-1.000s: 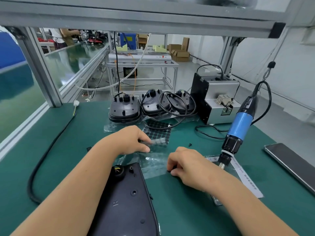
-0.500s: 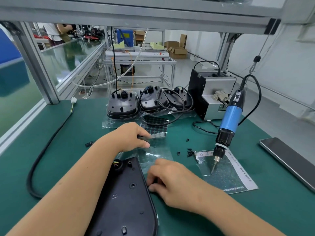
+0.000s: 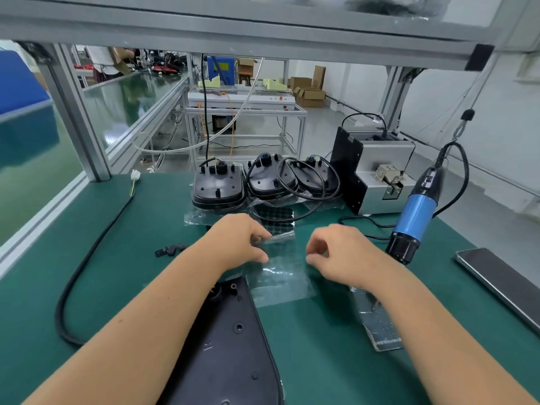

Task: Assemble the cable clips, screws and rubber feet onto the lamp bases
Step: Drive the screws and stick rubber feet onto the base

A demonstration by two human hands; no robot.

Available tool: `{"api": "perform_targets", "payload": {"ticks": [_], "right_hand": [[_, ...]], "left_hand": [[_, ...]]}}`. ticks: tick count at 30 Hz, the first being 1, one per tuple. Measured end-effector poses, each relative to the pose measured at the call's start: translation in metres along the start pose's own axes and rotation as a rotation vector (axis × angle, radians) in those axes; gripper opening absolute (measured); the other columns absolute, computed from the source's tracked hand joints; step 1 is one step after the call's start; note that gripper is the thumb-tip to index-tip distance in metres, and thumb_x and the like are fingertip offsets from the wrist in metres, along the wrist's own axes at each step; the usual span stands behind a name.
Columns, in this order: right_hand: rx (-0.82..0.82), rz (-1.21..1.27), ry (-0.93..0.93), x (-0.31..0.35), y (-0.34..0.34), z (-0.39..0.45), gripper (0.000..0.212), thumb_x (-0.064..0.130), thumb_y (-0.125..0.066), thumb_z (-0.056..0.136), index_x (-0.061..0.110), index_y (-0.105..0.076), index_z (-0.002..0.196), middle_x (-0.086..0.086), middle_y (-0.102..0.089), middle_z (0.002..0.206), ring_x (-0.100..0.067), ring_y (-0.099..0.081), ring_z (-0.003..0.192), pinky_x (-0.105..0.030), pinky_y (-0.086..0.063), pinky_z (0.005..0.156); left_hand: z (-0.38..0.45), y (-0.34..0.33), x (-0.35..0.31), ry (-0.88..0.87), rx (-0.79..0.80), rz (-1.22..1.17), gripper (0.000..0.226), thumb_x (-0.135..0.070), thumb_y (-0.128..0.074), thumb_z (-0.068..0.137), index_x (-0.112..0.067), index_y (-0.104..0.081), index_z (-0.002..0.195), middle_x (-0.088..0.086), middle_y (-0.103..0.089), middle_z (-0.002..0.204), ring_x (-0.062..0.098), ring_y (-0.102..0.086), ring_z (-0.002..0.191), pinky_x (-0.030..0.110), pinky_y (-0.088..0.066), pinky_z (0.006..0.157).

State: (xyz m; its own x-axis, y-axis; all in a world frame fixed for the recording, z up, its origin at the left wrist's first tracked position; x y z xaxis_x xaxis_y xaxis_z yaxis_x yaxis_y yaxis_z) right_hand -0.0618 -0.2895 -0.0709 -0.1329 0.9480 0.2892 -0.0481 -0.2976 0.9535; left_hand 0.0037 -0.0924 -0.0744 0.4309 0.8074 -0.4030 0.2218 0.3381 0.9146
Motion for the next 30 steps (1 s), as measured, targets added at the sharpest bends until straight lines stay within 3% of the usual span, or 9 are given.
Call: {"api": "perform_targets", "payload": {"ticks": [3,7,10,13,17,20,23,27,30], "right_hand": [[-0.034,0.140,-0.044,0.007,0.006,0.014,0.010,0.031,-0.069,0.086,0.025,-0.061,0.088,0.014,-0.058,0.083,-0.011,-0.057,0.084,-0.028,-0.046,0.078],[0.124,0.052,-0.041,0.008,0.003,0.014,0.019,0.034,-0.074,0.081,0.028,-0.057,0.087,0.007,-0.059,0.094,-0.014,-0.058,0.090,-0.030,-0.048,0.082],[0.248,-0.052,-0.011,0.000,-0.004,0.002,0.021,0.036,-0.075,0.080,0.036,-0.056,0.087,0.011,-0.049,0.094,-0.013,-0.055,0.093,-0.031,-0.045,0.079],[0.263,-0.056,0.015,-0.009,-0.005,0.000,0.020,0.014,-0.066,0.087,0.032,-0.058,0.083,0.014,-0.045,0.088,-0.006,-0.051,0.082,-0.025,-0.045,0.071],[0.167,-0.058,0.009,-0.016,-0.010,0.007,0.024,0.002,-0.057,0.089,0.025,-0.061,0.085,0.011,-0.049,0.086,-0.012,-0.055,0.083,-0.015,-0.038,0.063],[-0.099,0.306,-0.106,-0.010,-0.014,0.016,0.004,0.022,-0.058,0.094,0.023,-0.062,0.092,0.009,-0.063,0.089,-0.008,-0.062,0.080,-0.021,-0.046,0.072],[-0.085,0.848,-0.255,0.006,-0.018,0.023,0.018,0.035,-0.064,0.090,0.021,-0.061,0.101,0.002,-0.075,0.079,-0.009,-0.072,0.071,-0.022,-0.047,0.058],[-0.172,0.919,-0.179,0.011,-0.025,0.023,0.021,0.009,-0.069,0.086,0.017,-0.062,0.105,0.002,-0.069,0.068,-0.008,-0.067,0.063,-0.014,-0.043,0.058],[-0.148,0.975,-0.104,0.008,-0.027,0.019,0.028,0.001,-0.066,0.085,0.020,-0.064,0.106,0.003,-0.068,0.068,-0.004,-0.062,0.061,-0.013,-0.045,0.061]], "left_hand": [[0.000,0.000,-0.004,-0.012,-0.020,0.039,0.048,-0.030,-0.079,0.078,-0.027,-0.065,0.124,-0.008,-0.067,0.121,0.010,-0.061,0.112,0.022,-0.045,0.094],[0.001,0.002,-0.003,0.000,-0.048,0.103,0.046,-0.030,-0.076,0.081,-0.026,-0.065,0.125,-0.007,-0.066,0.123,0.013,-0.059,0.114,0.025,-0.044,0.096],[0.002,0.001,-0.002,0.002,-0.030,0.117,0.022,-0.030,-0.076,0.080,-0.024,-0.067,0.099,-0.006,-0.066,0.107,0.015,-0.060,0.102,0.027,-0.046,0.091],[0.003,-0.001,-0.001,-0.003,-0.030,0.115,0.021,-0.029,-0.077,0.079,-0.016,-0.063,0.088,-0.004,-0.068,0.101,0.017,-0.062,0.095,0.025,-0.047,0.086],[0.002,-0.001,-0.003,0.004,-0.014,0.089,0.042,-0.029,-0.078,0.079,-0.024,-0.068,0.119,-0.009,-0.066,0.122,0.013,-0.060,0.113,0.026,-0.044,0.096],[0.001,0.000,-0.005,-0.015,-0.016,0.076,0.052,-0.030,-0.077,0.080,-0.028,-0.061,0.129,-0.010,-0.062,0.130,0.009,-0.056,0.119,0.022,-0.040,0.098],[0.000,0.001,-0.008,-0.030,-0.044,0.077,0.052,-0.034,-0.076,0.080,-0.031,-0.061,0.129,-0.010,-0.063,0.128,0.009,-0.056,0.117,0.022,-0.041,0.097],[-0.005,0.001,-0.011,-0.023,-0.125,-0.050,0.049,-0.053,-0.076,0.073,-0.041,-0.064,0.119,-0.009,-0.070,0.112,0.009,-0.063,0.106,0.034,-0.050,0.095],[-0.008,0.002,-0.015,-0.058,-0.206,-0.109,0.046,-0.059,-0.071,0.074,-0.045,-0.064,0.117,-0.017,-0.070,0.108,0.008,-0.062,0.105,0.040,-0.049,0.095]]}}
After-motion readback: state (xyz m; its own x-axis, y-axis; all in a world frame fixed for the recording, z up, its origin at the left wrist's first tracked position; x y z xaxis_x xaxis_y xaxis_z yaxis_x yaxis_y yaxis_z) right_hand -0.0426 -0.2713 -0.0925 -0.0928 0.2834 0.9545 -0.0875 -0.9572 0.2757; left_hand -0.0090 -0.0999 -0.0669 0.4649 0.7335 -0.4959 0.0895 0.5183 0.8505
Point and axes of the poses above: each hand's wrist, its own z-axis towards the middle knuckle, its own y-axis out of the back of the hand, x = y × z, the point moved 1 cm from there along z, towards the middle knuckle
